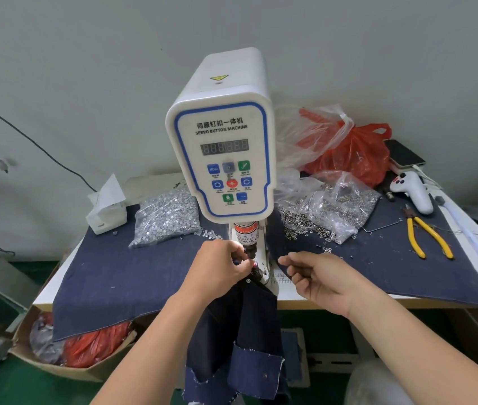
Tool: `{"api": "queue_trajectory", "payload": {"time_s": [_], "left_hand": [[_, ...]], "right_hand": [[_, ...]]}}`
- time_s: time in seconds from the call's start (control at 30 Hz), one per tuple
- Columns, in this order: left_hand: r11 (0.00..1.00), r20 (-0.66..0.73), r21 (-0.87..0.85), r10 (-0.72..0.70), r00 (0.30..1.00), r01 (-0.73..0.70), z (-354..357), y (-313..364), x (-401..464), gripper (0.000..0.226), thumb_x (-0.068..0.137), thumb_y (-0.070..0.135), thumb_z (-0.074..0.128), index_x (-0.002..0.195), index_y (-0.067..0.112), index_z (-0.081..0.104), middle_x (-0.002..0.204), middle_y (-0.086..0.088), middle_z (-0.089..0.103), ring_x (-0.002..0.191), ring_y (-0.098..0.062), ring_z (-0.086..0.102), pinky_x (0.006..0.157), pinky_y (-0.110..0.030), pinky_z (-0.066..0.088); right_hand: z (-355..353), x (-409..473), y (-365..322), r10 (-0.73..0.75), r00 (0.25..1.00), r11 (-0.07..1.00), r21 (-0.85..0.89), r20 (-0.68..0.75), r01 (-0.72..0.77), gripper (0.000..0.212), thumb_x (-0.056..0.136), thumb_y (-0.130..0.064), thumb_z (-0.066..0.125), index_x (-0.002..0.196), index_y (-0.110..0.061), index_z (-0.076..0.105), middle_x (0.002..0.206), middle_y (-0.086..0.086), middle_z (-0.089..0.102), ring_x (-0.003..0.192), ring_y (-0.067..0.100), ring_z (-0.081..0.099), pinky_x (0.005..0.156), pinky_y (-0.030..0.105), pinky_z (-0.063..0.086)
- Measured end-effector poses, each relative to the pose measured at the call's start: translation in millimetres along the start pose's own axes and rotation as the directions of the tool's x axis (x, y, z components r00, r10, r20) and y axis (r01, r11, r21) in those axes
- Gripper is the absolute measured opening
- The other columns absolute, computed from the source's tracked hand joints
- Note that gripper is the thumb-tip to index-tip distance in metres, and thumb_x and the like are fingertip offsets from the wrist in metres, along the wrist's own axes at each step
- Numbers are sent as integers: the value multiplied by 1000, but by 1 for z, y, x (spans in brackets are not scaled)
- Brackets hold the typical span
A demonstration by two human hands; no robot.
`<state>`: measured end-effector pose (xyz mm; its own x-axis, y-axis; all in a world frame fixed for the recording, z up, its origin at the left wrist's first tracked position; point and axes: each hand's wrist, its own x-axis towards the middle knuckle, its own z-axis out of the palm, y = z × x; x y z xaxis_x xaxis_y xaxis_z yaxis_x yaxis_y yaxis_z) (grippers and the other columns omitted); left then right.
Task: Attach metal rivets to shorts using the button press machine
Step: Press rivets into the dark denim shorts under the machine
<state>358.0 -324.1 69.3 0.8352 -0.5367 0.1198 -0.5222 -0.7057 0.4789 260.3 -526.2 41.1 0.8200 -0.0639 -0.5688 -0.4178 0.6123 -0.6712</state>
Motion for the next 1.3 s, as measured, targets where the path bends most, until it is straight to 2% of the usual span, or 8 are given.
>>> {"api": "queue_trajectory", "payload": {"time_s": [0.17, 0.37, 0.57, 0.83, 0.97, 1.07, 1.2, 1.3], "left_hand": [[999, 4, 41, -8, 1000, 8, -1, 3, 1, 41, 88, 38, 80, 60, 41, 51, 60, 16, 56, 60, 1, 55, 54, -9, 39], [999, 45, 40, -17, 999, 15, -5, 7, 3, 43, 88, 30, 78, 57, 36, 50, 53, 13, 49, 56, 10, 54, 47, -10, 36], [998, 49, 51, -29, 998, 26, -7, 8, 4, 42, 87, 36, 80, 55, 37, 53, 47, 11, 47, 48, -1, 51, 46, -13, 35], [998, 48, 61, -4, 999, 1, -8, 5, 2, 22, 89, 41, 79, 72, 35, 68, 64, 18, 61, 66, 3, 59, 54, -9, 40], [999, 46, -43, -23, 999, 24, -9, -2, -4, 8, 90, 37, 79, 86, 30, 82, 76, 20, 71, 78, 7, 66, 65, -4, 44], [988, 11, -143, -59, 998, 60, -12, -8, -12, 10, 91, 32, 79, 80, 31, 79, 71, 23, 71, 78, 10, 66, 66, -5, 44], [892, 46, -420, -163, 986, 167, -14, -17, -32, 20, 94, 42, 75, 79, 30, 74, 73, 9, 70, 63, 1, 56, 64, -13, 43], [785, 85, -592, -163, 983, 181, -15, -14, -47, 23, 98, 44, 71, 82, 28, 72, 68, 14, 63, 63, -2, 53, 62, -12, 42]], "right_hand": [[-2, 1, 3, 3, 1000, 1000, 0, 4, -3, 29, 99, -14, 63, 82, 0, 82, 66, 6, 63, 50, 8, 55, 41, 17, 45], [-3, 0, 0, -8, 1000, 1000, 3, 8, 8, 29, 99, -14, 63, 82, 0, 82, 66, 6, 63, 50, 9, 55, 42, 17, 46], [-2, -1, 1, -7, 1000, 1000, 15, 5, 7, 32, 99, -13, 62, 77, -1, 82, 64, 6, 62, 48, 8, 54, 41, 16, 44], [-2, 0, 2, -6, 1000, 1000, 13, 7, 5, 31, 100, -14, 62, 79, -1, 82, 65, 6, 63, 49, 8, 55, 41, 16, 45], [0, -2, 3, -2, 1000, 1000, 5, 4, 2, 33, 100, -13, 62, 77, -1, 81, 65, 6, 62, 49, 8, 54, 41, 16, 44], [2, -6, 4, -14, 1000, 1000, -8, -5, 14, 32, 100, -13, 61, 79, 0, 81, 66, 6, 60, 50, 9, 53, 41, 16, 44], [9, -16, 12, -136, 987, 949, -273, 89, 156, 21, 97, -22, 68, 94, -6, 81, 76, 3, 64, 60, 10, 55, 55, 22, 49], [22, -30, 20, -216, 931, 703, -614, 295, 358, 15, 96, -34, 71, 107, -27, 78, 91, -12, 73, 76, 3, 64, 72, 18, 51]]}}
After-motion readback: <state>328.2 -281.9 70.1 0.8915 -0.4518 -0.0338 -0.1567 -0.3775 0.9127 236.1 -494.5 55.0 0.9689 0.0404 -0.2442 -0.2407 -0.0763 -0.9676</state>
